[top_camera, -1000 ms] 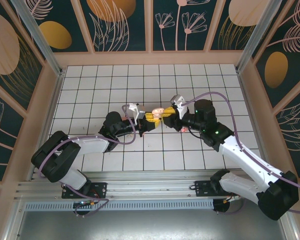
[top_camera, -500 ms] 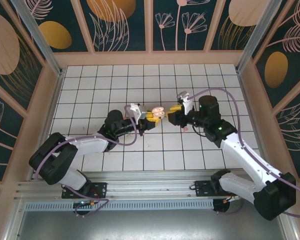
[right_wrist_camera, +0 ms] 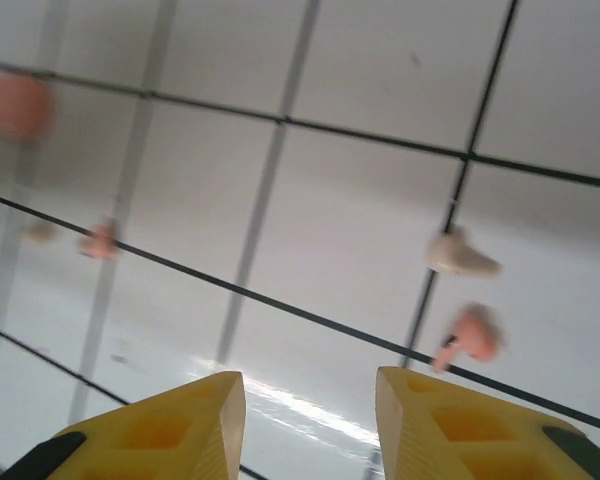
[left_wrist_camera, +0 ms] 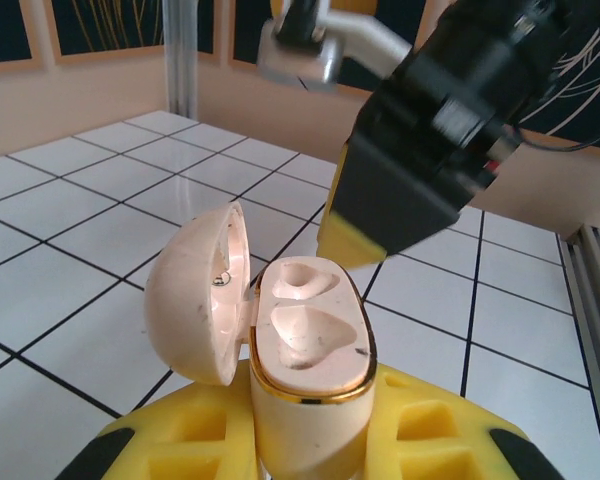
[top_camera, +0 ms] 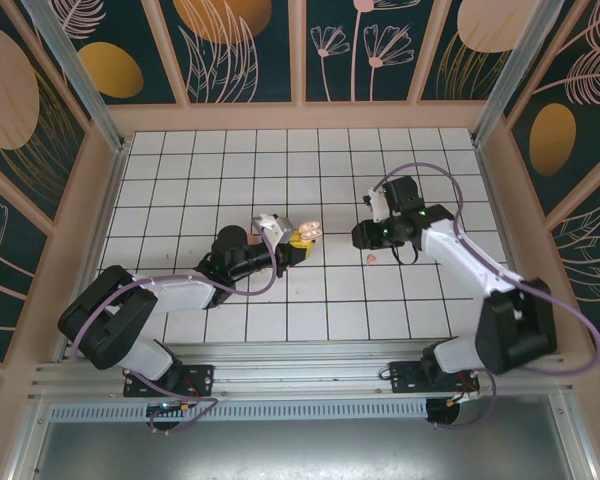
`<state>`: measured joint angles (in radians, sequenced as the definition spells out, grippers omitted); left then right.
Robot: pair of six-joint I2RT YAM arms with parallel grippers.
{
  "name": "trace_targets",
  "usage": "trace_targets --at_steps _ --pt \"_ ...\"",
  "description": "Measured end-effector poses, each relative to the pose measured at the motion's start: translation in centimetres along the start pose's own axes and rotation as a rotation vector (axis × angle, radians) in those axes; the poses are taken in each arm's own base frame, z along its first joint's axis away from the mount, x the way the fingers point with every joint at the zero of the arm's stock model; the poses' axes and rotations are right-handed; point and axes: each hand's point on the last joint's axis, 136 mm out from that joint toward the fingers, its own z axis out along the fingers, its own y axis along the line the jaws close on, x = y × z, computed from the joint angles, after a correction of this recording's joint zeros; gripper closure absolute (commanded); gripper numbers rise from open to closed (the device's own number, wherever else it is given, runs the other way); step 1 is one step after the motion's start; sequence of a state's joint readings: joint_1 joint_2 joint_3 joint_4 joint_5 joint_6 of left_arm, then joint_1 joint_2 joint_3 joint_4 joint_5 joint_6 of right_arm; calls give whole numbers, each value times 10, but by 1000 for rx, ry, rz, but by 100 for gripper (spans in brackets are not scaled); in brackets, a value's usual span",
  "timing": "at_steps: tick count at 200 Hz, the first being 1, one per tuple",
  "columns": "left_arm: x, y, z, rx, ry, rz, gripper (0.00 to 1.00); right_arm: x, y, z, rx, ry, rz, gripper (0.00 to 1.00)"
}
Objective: Insert wireless bluetooth earbuds into charging case
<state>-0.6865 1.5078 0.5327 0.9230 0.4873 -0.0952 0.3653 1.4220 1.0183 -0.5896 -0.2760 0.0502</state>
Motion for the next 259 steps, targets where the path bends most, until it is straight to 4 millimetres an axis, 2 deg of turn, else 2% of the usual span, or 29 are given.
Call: trace_targets --at_steps 21,46,105,131,168,197,259 --pt "8 1 -1 -6 23 -3 86 3 -18 19 74 80 -86 59" --pt "17 1 -4 -12 48 -9 86 0 -31 33 125 129 -230 57" --pt "23 2 -5 -17 71 -21 85 -5 -41 53 132 198 -478 54" --pt "24 2 -5 -16 75 -22 85 -7 -44 62 128 219 -519 53" --pt "25 1 -5 -13 77 -24 85 5 -51 81 113 292 -536 53" --pt "26 1 -5 -13 84 -28 85 11 -53 86 107 325 -537 54" --pt "27 1 -4 -14 94 -33 85 10 -62 97 127 353 -531 65"
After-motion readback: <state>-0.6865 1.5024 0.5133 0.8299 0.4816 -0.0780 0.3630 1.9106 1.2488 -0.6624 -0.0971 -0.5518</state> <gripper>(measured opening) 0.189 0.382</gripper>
